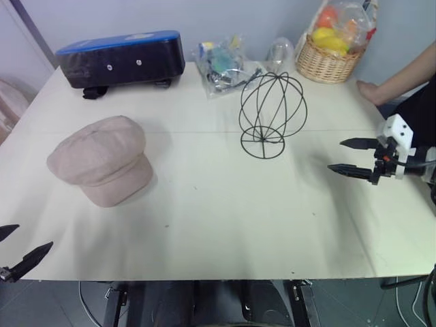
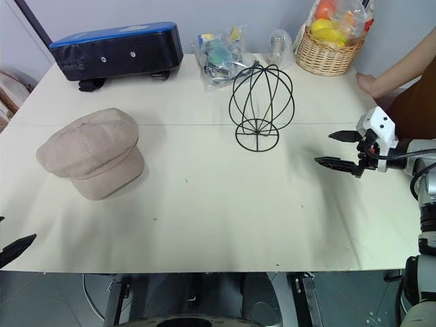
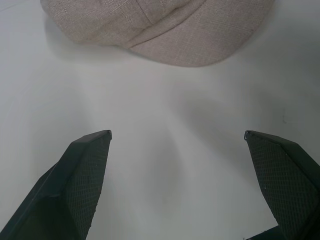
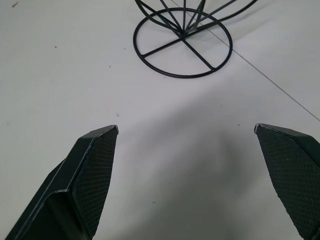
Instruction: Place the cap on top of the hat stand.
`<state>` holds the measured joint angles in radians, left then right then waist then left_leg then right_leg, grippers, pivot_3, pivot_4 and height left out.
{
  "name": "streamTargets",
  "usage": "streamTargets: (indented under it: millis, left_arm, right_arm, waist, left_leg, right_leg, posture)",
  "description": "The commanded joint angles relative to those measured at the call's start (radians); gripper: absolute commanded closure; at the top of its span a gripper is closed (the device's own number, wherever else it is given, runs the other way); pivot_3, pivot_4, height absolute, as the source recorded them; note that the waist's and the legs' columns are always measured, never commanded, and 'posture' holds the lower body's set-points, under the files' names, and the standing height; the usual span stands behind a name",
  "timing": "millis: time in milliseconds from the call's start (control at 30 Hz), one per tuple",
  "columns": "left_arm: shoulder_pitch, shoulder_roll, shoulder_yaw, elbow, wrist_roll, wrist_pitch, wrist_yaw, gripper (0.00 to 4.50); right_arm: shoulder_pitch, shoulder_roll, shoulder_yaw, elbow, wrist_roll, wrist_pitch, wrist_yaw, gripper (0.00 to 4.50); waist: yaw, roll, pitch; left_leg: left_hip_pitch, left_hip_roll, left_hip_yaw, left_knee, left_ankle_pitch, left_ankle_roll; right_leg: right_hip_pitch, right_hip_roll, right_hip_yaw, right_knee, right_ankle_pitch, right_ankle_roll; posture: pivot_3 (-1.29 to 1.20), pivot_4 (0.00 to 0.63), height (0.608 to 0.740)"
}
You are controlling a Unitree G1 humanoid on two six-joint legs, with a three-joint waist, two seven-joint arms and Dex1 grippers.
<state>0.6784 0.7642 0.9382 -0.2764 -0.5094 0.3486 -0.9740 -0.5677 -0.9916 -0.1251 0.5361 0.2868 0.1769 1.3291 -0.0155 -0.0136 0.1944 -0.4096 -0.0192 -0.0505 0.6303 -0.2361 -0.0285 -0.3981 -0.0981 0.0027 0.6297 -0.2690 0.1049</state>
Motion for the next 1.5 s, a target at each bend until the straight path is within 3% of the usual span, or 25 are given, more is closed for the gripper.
streamTargets:
  millis: [33,333,467,633,733,900,1067,1267,1500]
  left_arm:
    - [-0.008,0.009,0.034,0.004,0.005,-0.008,0.003,0.03]
    - [-0.036,0.011,0.018,0.010,0.018,0.001,0.022,0.03]
    - [-0.058,0.004,-0.031,-0.096,0.039,-0.010,0.051,0.03]
    - [-0.092,0.013,-0.198,-0.274,0.172,-0.033,0.133,0.03]
    - [-0.146,0.027,-0.366,-0.361,0.298,-0.038,0.207,0.03]
    - [-0.291,0.019,-0.621,-0.348,0.592,-0.067,0.393,0.03]
    - [-0.449,-0.047,-0.837,-0.252,0.886,-0.045,0.597,0.03]
    - [-0.573,-0.114,-0.995,-0.095,1.076,-0.051,0.705,0.03]
    - [-0.623,-0.163,-1.019,0.004,1.164,-0.012,0.758,0.03]
  right_arm:
    - [-0.002,-0.021,-0.034,-0.005,0.006,-0.017,0.000,0.02]
    - [-0.002,-0.022,-0.032,-0.013,0.011,-0.004,0.004,0.02]
    - [-0.016,-0.022,-0.026,-0.052,0.025,0.032,0.018,0.02]
    - [0.027,-0.031,-0.052,-0.269,0.104,0.158,0.031,0.02]
    - [0.096,-0.033,-0.079,-0.492,0.199,0.287,0.016,0.02]
    - [0.168,-0.021,-0.118,-0.816,0.378,0.493,-0.057,0.02]
    - [0.162,0.001,-0.157,-0.982,0.553,0.623,-0.145,0.02]
    - [0.126,0.011,-0.170,-1.030,0.646,0.678,-0.243,0.02]
    - [0.112,0.002,-0.183,-1.040,0.697,0.696,-0.306,0.02]
  waist:
    - [0.000,0.000,0.000]
    - [0.000,0.000,0.000]
    - [0.002,0.000,0.000]
    - [0.002,0.001,0.000]
    - [0.006,0.001,0.000]
    - [0.007,0.001,0.000]
    - [0.009,0.000,-0.001]
    - [0.013,0.000,-0.001]
    - [0.028,0.001,-0.003]
  left_leg:
    - [0.000,0.000,0.000,0.000,0.000,0.000]
    - [0.000,0.000,0.000,0.000,0.000,0.000]
    - [0.000,0.000,0.000,0.001,0.000,0.000]
    - [0.000,0.000,0.000,0.000,0.000,0.000]
    - [0.000,0.000,0.000,0.000,0.000,0.000]
    - [0.000,0.000,-0.001,0.001,0.000,0.000]
    - [0.001,-0.001,-0.001,0.002,0.000,0.000]
    - [0.001,-0.001,-0.002,0.002,0.000,0.000]
    - [0.002,-0.001,-0.003,0.002,0.000,0.001]
  right_leg:
    - [0.000,0.000,0.000,0.000,0.000,0.000]
    - [0.000,0.000,0.000,0.000,0.000,0.000]
    - [0.001,0.000,0.000,0.000,0.000,0.000]
    - [0.001,0.000,0.001,0.001,0.000,0.000]
    - [0.001,0.001,0.001,0.001,0.000,0.000]
    - [0.001,0.001,0.001,0.002,0.000,0.001]
    - [0.002,0.001,0.000,0.002,0.002,0.004]
    - [0.002,0.001,-0.001,0.002,0.003,0.005]
    - [0.003,0.001,-0.001,0.003,0.003,0.005]
  posture:
    - [0.00,0.150,0.740]
    - [0.00,0.150,0.740]
    - [0.00,0.150,0.740]
    - [0.00,0.150,0.740]
    - [0.00,0.150,0.740]
    - [0.00,0.150,0.740]
    - [0.00,0.150,0.740]
    - [0.00,0.150,0.740]
    - [0.00,0.150,0.740]
